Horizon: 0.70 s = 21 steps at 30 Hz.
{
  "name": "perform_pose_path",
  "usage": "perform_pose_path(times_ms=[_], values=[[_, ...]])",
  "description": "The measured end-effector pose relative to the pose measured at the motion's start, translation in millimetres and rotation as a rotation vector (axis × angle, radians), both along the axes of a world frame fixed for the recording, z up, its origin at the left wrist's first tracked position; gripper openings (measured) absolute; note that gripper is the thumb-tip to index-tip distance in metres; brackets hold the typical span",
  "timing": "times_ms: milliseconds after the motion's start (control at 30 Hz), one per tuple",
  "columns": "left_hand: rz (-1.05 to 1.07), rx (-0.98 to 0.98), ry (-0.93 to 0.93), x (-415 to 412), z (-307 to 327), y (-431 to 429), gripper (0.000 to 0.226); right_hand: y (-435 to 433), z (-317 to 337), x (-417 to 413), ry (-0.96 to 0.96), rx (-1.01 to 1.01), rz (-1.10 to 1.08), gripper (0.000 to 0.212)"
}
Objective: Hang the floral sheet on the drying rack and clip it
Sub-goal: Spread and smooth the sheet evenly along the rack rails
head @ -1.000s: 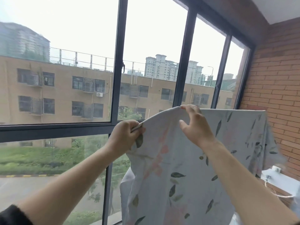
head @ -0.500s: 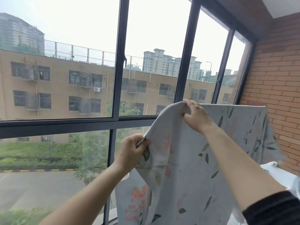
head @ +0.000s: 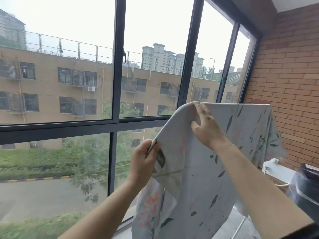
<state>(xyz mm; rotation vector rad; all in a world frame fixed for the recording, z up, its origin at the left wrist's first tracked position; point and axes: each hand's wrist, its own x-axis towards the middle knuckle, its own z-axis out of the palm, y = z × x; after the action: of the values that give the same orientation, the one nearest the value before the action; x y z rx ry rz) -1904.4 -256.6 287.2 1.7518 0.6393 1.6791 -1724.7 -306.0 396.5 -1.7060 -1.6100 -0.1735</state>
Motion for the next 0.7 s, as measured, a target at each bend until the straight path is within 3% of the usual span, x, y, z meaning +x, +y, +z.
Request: perform_pose_path(times_ms=[200, 400, 700], values=[[0.062, -0.051, -0.081, 7, -18, 2, 0.039, -17, -12, 2, 0.021, -0.056, -0.053, 0.065], [-0.143, -0.292, -0.356, 23, -19, -17, 0.015, -40, -30, 5, 0.016, -0.142, -0.103, 0.064], [-0.139, -0.231, -0.288, 14, -40, -17, 0.018, -61, -42, 1, 0.036, -0.208, -0.129, 0.062]])
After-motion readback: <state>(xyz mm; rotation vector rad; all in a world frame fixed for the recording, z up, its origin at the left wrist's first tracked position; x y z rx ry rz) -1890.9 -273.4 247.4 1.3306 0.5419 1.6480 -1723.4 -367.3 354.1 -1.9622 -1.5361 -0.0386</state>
